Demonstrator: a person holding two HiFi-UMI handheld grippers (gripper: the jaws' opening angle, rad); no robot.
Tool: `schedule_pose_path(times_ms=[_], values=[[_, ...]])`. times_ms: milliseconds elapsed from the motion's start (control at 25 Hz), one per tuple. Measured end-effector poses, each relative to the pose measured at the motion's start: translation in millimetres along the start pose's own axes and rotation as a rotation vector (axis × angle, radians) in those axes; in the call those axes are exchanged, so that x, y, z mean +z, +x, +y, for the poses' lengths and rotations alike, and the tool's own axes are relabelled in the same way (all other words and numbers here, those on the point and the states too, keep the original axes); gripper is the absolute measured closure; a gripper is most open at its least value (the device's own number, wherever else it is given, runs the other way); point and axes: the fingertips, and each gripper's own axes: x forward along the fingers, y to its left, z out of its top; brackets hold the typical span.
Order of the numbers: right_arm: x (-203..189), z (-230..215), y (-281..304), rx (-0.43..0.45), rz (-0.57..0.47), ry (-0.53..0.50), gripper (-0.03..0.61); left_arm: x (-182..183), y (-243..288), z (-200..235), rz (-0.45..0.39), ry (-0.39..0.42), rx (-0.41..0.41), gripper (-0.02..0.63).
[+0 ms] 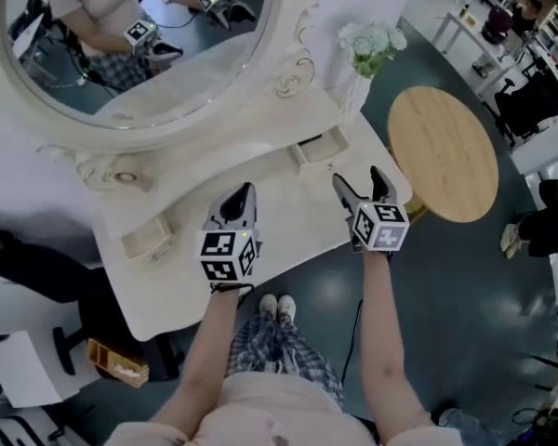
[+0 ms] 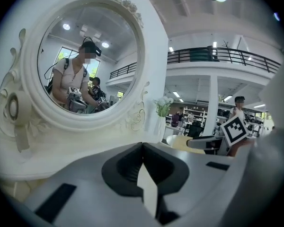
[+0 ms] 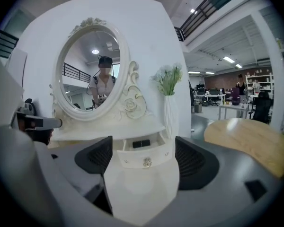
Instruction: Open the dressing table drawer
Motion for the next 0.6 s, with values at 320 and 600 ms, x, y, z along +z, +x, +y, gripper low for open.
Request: schedule_pose_path(times_ms=[320,600], values=[[57.9,2.7,-90.3,-0.057,-0.205,-0.013,0.313,49.1,-46.8,-7.2,-0.075,0.048,-0.016,0.588],[74.4,-0.8,-151.4,-0.14,-0.346,-0.023,0.446,73.5,-63.6,-7.9,-0.143,0.056,-0.033,0.588]])
